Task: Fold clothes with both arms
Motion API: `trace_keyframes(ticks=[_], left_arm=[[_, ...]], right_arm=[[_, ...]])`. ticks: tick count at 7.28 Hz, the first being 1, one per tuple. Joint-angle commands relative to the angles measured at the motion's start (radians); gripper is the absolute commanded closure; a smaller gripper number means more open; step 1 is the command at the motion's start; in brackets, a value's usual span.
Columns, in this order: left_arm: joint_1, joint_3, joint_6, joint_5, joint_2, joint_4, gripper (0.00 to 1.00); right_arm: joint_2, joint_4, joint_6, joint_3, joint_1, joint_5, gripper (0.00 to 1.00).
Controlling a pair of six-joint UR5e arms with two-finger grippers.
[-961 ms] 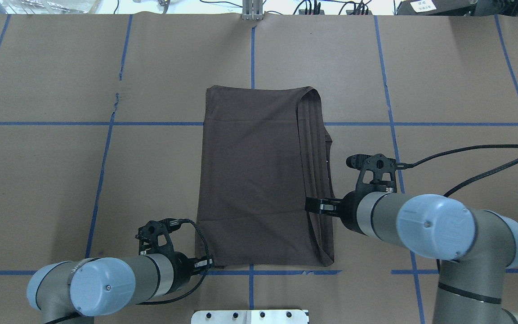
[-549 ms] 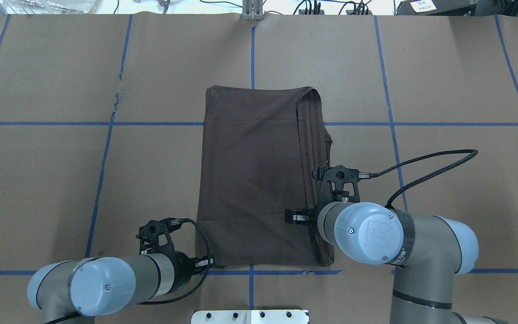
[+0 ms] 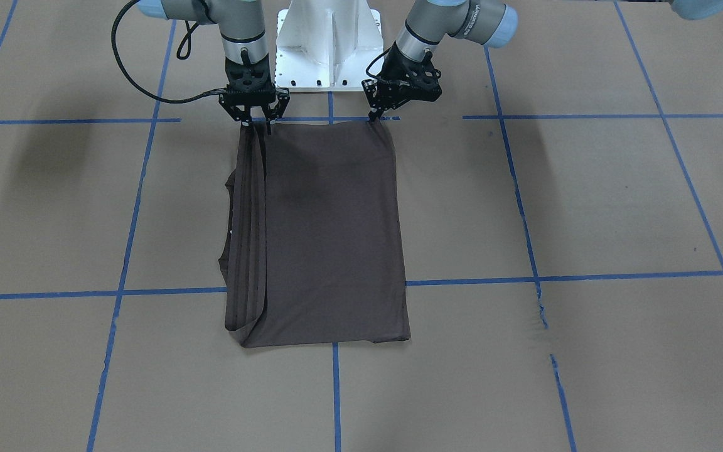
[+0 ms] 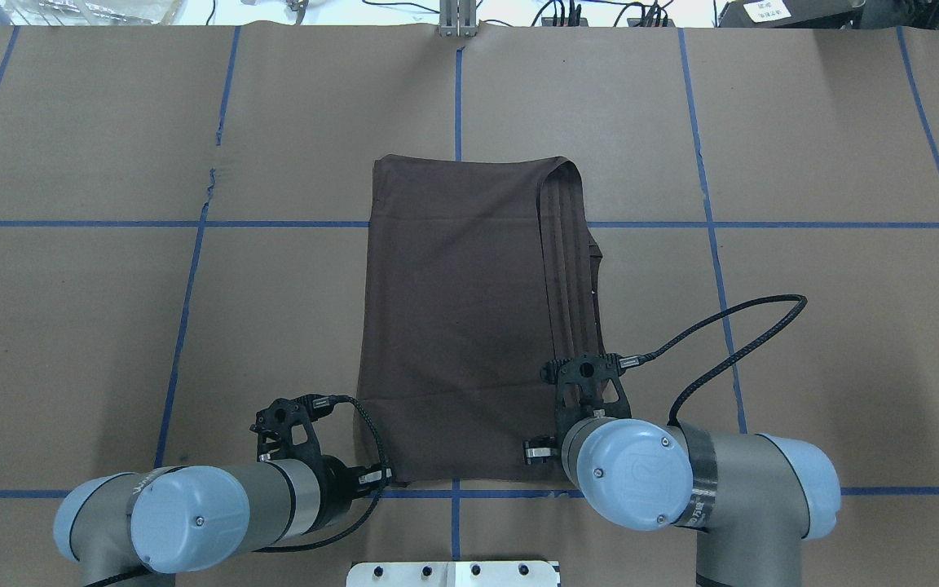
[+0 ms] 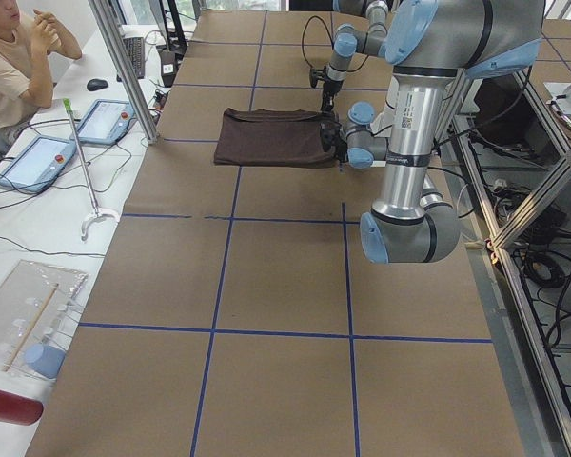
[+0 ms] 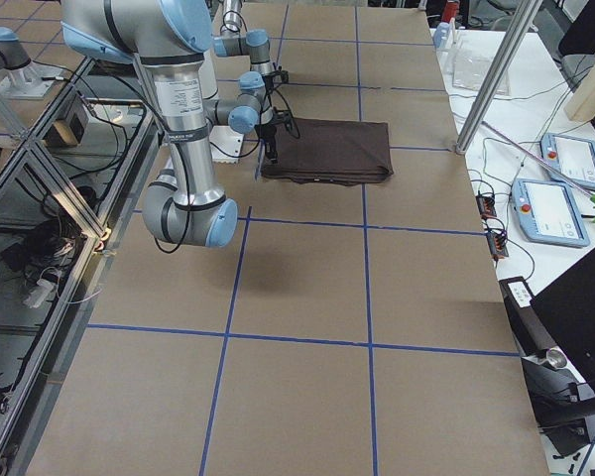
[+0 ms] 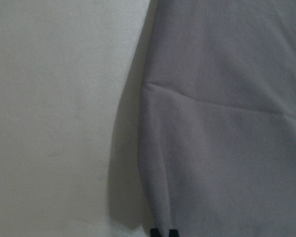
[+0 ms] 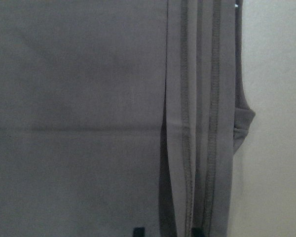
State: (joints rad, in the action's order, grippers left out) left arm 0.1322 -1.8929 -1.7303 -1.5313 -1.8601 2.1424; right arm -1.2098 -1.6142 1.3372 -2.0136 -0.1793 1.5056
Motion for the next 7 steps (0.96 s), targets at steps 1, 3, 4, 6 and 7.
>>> trace_keyframes(ticks=[1, 3, 4, 6, 7], left_arm=[[0.001, -0.002, 0.0, -0.001, -0.001, -0.001, 1.0], [0.001, -0.002, 0.0, -0.001, -0.001, 0.001, 1.0], [0.001, -0.002, 0.0, -0.001, -0.001, 0.001, 1.0], [0.003, -0.002, 0.0, 0.0, -0.001, 0.001, 1.0], [0.004, -0.002, 0.0, 0.0, 0.001, 0.001, 1.0]], right_arm=[[-0.01, -0.001, -0.015, 0.007, 0.009, -0.002, 0.74], [-0.007, -0.001, -0.12, 0.007, -0.018, 0.002, 0.71], [-0.007, -0.001, -0.137, 0.009, -0.025, 0.004, 0.67], [-0.008, 0.0, -0.145, 0.024, -0.023, 0.005, 0.66], [-0.007, 0.004, -0.147, 0.038, -0.022, 0.007, 0.67]])
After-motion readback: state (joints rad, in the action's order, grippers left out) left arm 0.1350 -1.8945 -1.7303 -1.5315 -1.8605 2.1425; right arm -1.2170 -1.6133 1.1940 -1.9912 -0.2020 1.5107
